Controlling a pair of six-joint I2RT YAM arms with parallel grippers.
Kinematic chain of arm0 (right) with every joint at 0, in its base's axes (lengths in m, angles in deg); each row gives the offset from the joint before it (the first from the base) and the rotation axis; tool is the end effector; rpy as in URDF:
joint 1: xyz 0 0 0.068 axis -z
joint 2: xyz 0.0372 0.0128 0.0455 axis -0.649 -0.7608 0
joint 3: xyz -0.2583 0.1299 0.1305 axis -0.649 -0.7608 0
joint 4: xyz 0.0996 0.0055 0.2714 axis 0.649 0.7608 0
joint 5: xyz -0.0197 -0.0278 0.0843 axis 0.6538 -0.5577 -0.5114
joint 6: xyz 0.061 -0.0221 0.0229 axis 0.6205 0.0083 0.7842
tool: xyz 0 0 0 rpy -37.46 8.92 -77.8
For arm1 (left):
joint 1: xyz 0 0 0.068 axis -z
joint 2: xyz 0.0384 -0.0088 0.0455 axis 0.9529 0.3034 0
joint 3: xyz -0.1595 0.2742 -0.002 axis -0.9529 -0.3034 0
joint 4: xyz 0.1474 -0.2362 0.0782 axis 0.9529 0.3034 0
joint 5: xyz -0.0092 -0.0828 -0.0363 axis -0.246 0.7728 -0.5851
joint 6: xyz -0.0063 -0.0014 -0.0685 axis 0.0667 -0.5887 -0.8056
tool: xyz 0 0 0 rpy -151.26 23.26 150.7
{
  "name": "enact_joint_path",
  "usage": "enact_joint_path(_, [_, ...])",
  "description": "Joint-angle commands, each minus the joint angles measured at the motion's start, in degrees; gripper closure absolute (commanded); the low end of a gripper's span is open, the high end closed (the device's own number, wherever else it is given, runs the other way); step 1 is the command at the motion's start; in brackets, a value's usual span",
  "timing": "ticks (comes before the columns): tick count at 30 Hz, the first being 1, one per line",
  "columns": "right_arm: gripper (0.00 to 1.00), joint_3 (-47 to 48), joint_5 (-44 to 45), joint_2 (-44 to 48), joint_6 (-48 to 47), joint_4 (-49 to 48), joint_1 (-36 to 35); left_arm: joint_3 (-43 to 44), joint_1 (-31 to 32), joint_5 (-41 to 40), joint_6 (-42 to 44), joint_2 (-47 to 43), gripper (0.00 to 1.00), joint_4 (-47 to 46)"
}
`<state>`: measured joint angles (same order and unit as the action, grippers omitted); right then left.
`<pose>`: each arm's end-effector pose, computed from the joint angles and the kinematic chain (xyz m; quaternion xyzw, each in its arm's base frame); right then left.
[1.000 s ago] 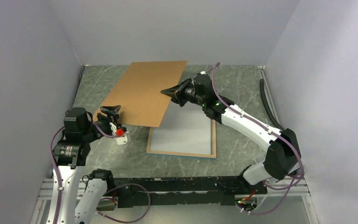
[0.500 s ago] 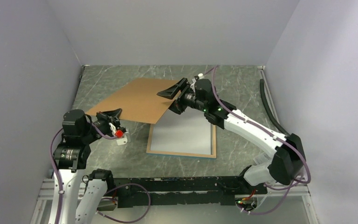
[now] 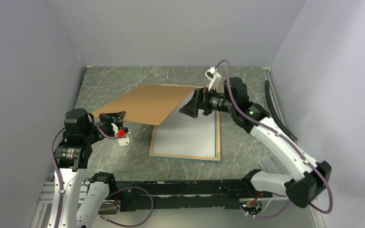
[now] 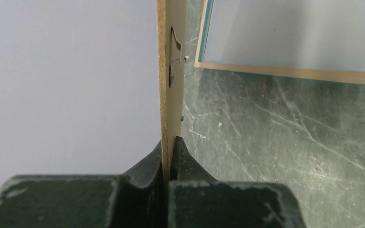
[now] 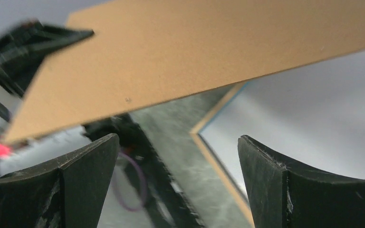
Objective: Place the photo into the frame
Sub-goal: Pick up the photo frame item at the center of the board.
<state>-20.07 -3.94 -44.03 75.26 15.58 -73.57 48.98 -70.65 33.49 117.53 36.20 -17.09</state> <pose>0.2368 0.1857 0.4131 -0.1306 0.7981 0.4726 0.3501 0.1198 -0.0393 0.3827 0.6501 0.4847 0.0902 0.5782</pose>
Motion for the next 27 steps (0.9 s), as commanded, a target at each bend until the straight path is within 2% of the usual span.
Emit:
enact_joint_path(1, [0.0,-3.9,2.1,10.4,-32.5,-1.7,-0.8,5.0,0.1,6.2,2.4,-1.4,0.97,-1.6])
enact_joint_path(5, [0.0,-5.9,-1.3,12.7,-47.0,-2.9,-2.0,6.9,0.1,7.7,4.2,-0.9,0.97,2.1])
enact_joint_path(8, [0.0,-5.1,-0.9,11.7,-54.0,-1.2,-4.2,8.6,0.0,8.3,3.8,0.1,0.97,4.1])
enact_joint_path(13, [0.03,-3.5,6.2,8.2,-63.6,0.8,-12.4,9.1,0.1,9.0,3.8,0.5,0.97,4.0])
enact_joint_path(21, [0.09,-3.4,17.8,2.8,-70.0,-6.3,-17.3,10.1,0.0,10.0,7.1,0.6,0.97,7.5])
enact_joint_path(27, [0.18,-6.9,22.4,2.4,-71.5,-12.6,-18.3,10.0,0.1,11.0,8.5,0.2,0.97,8.7])
